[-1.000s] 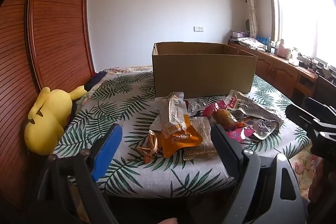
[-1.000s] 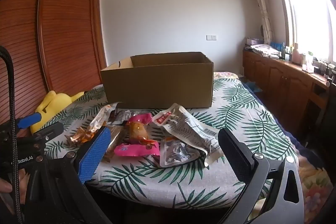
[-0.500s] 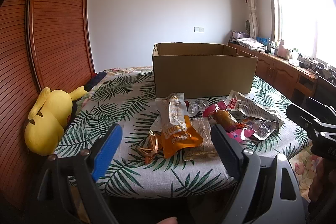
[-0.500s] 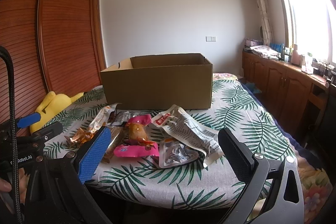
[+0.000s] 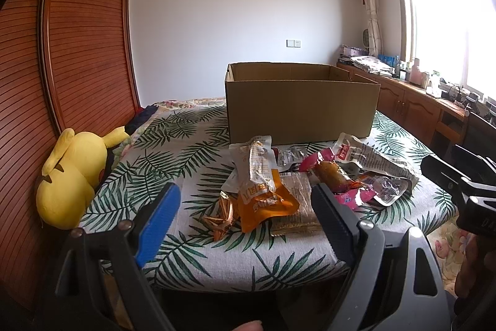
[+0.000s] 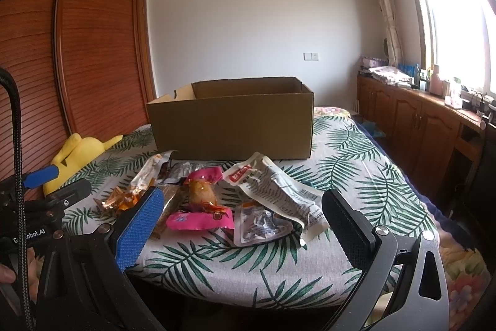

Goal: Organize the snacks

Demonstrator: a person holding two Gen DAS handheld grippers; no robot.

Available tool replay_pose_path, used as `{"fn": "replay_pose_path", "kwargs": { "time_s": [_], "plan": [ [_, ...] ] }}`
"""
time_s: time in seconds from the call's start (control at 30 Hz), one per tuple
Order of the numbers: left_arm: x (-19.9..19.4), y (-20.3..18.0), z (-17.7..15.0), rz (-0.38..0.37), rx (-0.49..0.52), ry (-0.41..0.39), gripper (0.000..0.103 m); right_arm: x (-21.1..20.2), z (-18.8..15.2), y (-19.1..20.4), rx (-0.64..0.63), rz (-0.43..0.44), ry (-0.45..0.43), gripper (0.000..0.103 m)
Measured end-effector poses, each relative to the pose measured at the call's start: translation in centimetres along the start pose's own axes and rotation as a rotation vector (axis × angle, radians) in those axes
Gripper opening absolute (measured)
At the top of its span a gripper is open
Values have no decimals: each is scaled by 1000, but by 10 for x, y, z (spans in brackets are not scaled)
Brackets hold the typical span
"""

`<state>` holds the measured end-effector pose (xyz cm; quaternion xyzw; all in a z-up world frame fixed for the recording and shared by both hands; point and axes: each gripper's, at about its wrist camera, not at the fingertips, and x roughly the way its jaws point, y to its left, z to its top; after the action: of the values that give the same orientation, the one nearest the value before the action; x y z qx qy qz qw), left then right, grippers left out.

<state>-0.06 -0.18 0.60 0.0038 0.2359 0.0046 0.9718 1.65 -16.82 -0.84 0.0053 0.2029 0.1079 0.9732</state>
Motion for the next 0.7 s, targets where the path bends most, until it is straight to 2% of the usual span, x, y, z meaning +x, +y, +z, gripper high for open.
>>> {"fn": "replay_pose_path", "kwargs": {
  "time_s": [0.7],
  "plan": [
    [-4,1,0,2,-1,-6,87,0,-3,0,-1,-7,-6,103]
  ]
}}
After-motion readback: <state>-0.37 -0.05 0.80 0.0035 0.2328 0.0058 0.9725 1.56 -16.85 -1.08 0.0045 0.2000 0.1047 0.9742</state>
